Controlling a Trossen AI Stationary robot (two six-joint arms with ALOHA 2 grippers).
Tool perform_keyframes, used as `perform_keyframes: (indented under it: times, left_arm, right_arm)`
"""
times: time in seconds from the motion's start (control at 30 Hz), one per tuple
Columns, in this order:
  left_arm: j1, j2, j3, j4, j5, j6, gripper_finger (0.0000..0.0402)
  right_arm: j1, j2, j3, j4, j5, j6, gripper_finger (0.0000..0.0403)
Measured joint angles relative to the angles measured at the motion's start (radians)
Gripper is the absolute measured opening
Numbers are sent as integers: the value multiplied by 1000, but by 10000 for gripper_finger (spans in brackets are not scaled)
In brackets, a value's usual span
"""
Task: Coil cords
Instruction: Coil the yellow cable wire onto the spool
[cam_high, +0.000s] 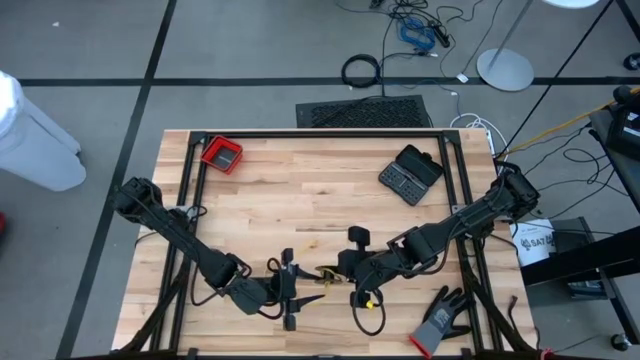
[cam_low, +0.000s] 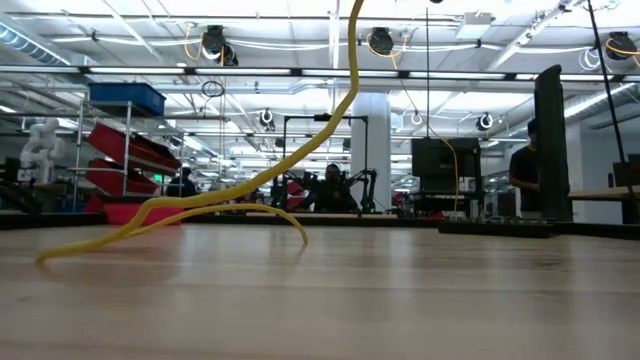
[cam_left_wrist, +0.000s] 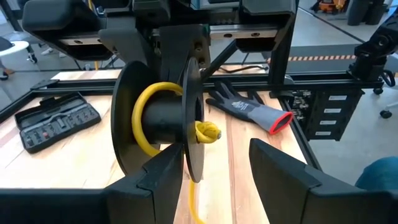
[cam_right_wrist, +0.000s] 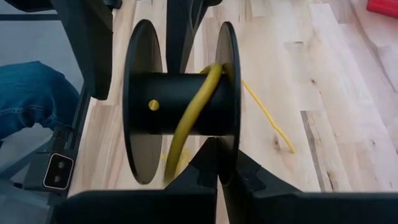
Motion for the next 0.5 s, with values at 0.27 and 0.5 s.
perform_keyframes:
  times: [0.27,0.5]
  left_arm:
    - [-3,0,0,0,30,-1,189]
    - [-3,0,0,0,29,-2,189]
  right_arm:
    - [0,0,0,-17,-1,0,0]
    - [0,0,0,-23,-2,0,0]
